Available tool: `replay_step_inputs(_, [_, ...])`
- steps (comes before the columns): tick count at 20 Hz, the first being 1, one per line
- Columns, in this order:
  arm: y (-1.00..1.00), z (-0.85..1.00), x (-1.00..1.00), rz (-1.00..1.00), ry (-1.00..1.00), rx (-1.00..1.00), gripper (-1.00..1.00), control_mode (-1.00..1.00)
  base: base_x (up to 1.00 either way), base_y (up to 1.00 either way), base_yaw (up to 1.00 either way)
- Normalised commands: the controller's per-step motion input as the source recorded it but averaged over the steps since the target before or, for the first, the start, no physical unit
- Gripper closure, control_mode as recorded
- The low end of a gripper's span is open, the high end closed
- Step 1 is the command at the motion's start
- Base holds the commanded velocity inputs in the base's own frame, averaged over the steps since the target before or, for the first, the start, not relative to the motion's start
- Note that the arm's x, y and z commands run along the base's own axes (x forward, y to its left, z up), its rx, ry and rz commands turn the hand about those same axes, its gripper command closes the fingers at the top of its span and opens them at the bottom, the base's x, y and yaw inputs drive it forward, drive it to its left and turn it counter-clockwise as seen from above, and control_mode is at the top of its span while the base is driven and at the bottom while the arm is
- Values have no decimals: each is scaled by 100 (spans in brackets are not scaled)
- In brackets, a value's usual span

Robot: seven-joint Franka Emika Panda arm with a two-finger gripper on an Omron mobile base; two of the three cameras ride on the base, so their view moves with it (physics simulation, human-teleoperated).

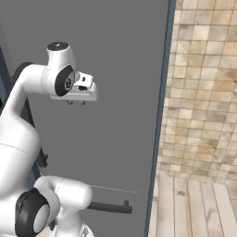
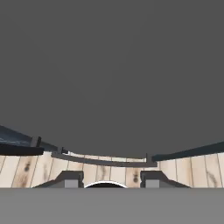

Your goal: Take the lemon wedge from the fridge and place it on the plate with fish on the dining counter.

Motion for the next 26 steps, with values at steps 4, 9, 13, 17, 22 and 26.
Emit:
replay_step_inputs(4, [13, -1, -25, -1, 0, 0, -100, -100, 0, 0, 0])
replay_step_inputs(9, [21, -7, -9, -1, 0, -3, -100, -100, 0, 0, 0])
replay_step_inputs(13, [8, 0, 0, 0, 0, 2, -100, -100, 0, 0, 0])
replay_step_inputs(17, [47, -7, 5, 0, 3, 1, -100, -100, 0, 0, 0])
replay_step_inputs(22, [11, -3, 5, 0, 2, 1, -100, 100, 8, 47, 0])
replay_step_inputs(26, [0, 0, 0, 0, 0, 0, -100, 100, -20, 45, 1])
